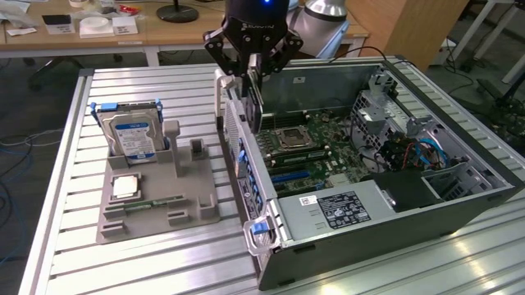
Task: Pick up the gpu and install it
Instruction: 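Pick up the gpu and move the gpu toward the slot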
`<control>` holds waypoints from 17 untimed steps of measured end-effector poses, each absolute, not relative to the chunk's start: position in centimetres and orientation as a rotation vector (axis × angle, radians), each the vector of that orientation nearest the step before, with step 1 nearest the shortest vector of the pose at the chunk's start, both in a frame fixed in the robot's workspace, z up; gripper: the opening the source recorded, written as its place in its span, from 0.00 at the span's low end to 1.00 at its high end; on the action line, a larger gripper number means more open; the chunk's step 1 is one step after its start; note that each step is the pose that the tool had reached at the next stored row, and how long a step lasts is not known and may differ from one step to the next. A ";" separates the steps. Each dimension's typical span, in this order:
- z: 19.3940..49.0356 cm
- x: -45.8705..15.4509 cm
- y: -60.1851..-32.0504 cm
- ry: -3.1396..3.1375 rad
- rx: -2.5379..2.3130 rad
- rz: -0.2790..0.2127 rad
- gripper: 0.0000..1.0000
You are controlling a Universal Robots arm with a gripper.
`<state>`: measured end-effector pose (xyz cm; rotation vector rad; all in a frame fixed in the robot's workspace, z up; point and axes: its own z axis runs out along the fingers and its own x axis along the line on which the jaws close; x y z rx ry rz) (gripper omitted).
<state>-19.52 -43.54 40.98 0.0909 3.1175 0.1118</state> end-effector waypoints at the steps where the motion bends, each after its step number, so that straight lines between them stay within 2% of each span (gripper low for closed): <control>1: 41.0 -19.3 -43.5 3.117 0.091 0.112 0.27; 17: 41.0 -16.6 -43.5 3.117 0.091 0.112 0.27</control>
